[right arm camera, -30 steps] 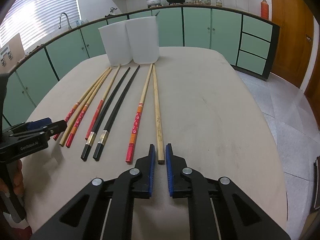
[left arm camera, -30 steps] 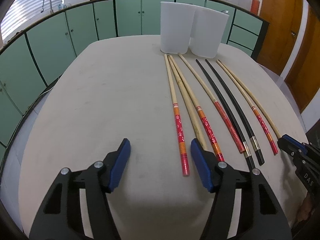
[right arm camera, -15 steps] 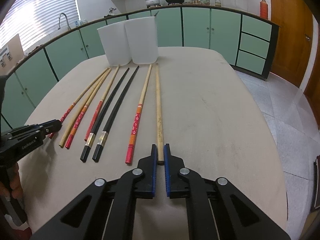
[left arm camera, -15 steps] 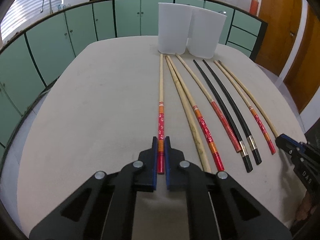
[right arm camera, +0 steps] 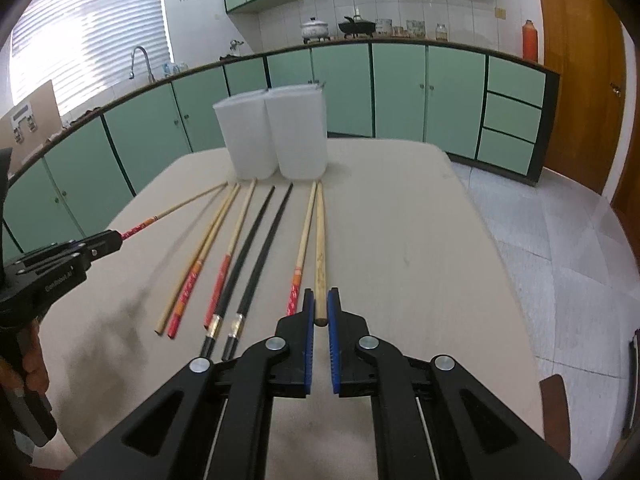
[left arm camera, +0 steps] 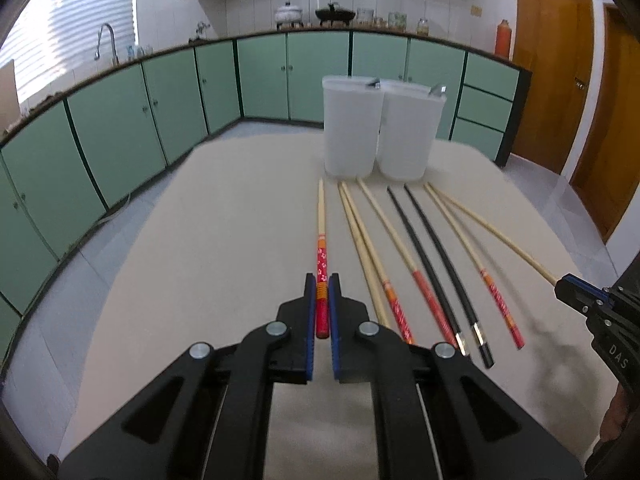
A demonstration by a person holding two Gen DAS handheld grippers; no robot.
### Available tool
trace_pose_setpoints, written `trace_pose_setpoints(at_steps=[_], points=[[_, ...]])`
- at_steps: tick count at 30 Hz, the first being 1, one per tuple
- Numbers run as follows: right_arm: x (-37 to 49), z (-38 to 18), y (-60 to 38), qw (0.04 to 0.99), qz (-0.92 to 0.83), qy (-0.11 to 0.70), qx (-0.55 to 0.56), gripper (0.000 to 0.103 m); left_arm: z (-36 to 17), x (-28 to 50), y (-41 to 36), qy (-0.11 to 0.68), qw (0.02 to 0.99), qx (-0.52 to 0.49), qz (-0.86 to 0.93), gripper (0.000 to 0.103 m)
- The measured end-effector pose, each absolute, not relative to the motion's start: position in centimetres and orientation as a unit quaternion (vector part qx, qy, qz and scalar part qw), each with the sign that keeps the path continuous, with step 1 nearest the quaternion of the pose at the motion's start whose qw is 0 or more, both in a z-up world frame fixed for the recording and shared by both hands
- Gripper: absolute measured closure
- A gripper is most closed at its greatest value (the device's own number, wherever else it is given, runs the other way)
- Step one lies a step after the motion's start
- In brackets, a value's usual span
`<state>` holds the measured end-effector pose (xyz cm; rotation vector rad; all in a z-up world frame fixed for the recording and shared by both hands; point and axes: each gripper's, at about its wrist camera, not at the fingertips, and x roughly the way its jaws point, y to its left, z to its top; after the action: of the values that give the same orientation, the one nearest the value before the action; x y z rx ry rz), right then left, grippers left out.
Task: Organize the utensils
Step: 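Lift both chopsticks and carry them above the white holder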
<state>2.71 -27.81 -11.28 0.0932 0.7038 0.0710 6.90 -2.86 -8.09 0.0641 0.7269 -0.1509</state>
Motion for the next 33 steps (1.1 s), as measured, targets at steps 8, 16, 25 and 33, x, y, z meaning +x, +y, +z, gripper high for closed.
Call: trace_pose_setpoints(at_steps=[8, 16, 25, 33], points=[[2.8, -8.0, -28.1, 0.949, 0.037, 0.310, 0.042, 0.096, -3.6, 7.0, -2.5, 0.299, 0.952, 0.025, -0.069, 0.098], [3.9, -2.8, -28.4, 0.962, 0.050, 0.265, 0.037, 0.096, 1.8, 7.8, -2.8, 0.237, 0.968, 0.013, -0.084, 0.098], [7.4, 2.3, -29.2, 0.966, 0.066, 0.248, 0.037, 0.096, 5.8, 9.7, -3.8, 0.209, 0.972, -0.008, -0.108, 0.098], [10.0, 5.3, -30.2, 0.962, 0.096, 0.249, 0.059, 0.096, 8.7, 10.5, -4.1, 0.181, 0.976, -0.023, -0.119, 0.098]])
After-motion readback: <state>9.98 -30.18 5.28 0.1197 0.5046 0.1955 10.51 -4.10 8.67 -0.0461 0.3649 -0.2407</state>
